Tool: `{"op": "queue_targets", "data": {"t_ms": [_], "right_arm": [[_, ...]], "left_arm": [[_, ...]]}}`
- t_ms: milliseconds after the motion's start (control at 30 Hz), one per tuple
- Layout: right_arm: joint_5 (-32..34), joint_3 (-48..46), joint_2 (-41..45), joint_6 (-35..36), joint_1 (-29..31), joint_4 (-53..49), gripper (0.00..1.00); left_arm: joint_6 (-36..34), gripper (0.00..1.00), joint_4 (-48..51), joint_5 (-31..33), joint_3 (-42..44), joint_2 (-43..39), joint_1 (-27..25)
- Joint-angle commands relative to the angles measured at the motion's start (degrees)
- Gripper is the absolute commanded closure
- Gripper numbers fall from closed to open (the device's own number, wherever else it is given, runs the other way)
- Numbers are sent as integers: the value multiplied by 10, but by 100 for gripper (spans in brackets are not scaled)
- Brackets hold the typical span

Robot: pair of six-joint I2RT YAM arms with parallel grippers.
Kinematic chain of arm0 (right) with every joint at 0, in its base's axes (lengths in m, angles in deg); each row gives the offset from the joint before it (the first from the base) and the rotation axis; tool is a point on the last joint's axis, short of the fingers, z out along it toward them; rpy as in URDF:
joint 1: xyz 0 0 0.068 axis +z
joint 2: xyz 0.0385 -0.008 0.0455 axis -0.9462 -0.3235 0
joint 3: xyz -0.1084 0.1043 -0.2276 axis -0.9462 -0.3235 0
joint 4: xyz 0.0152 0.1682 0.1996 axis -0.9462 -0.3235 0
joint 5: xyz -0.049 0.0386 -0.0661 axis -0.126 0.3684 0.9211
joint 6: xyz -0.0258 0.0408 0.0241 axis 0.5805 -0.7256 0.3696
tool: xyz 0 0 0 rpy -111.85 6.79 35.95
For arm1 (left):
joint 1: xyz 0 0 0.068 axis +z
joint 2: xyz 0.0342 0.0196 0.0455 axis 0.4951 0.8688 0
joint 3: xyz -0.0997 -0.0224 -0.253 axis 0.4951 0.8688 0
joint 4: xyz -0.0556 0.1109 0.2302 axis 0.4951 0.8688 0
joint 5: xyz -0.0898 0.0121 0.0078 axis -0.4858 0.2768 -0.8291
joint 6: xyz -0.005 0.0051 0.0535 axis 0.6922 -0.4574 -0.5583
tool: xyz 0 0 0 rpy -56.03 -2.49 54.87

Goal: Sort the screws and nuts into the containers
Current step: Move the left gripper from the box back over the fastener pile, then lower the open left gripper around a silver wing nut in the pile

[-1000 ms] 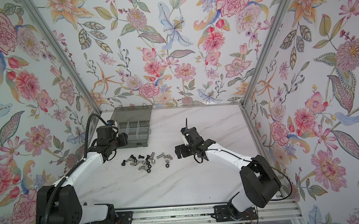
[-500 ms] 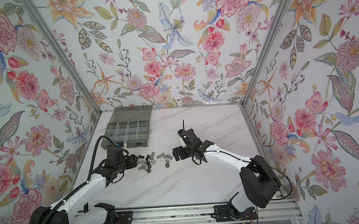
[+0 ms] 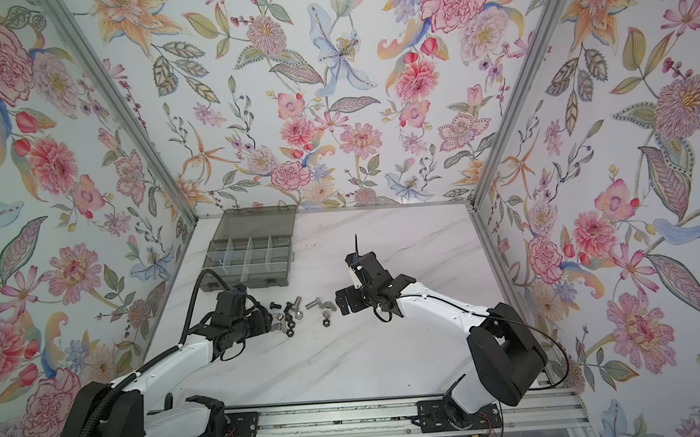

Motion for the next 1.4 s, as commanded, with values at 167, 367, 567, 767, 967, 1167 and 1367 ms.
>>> {"op": "queue_targets", "data": {"t_ms": [167,367,567,767,967,1167,1367], "right_arm": [[1,-7,-9,-1,6,-5,1],[4,-12,-4,-2,7,-6,1],[5,-15,-2,-1,7,-5,1],[2,-15,-2,-4,8,-4,1],[-3,-10,-4,-1,18,2,1],[-2,-8,-10,-1,23,1,1],[-1,-6,-9,-1,25,2,1]], "left_arm": [[-31,26,23,29,-51,47,-4],[-18,23,5,35,-60,74,-3],[-12,21,-3,48,-62,85,3],[-14,20,-4,49,-59,72,15],[-16,19,-4,48,-57,69,26],[5,19,-32,46,-41,62,36],[11,18,-43,43,-38,55,45]]}}
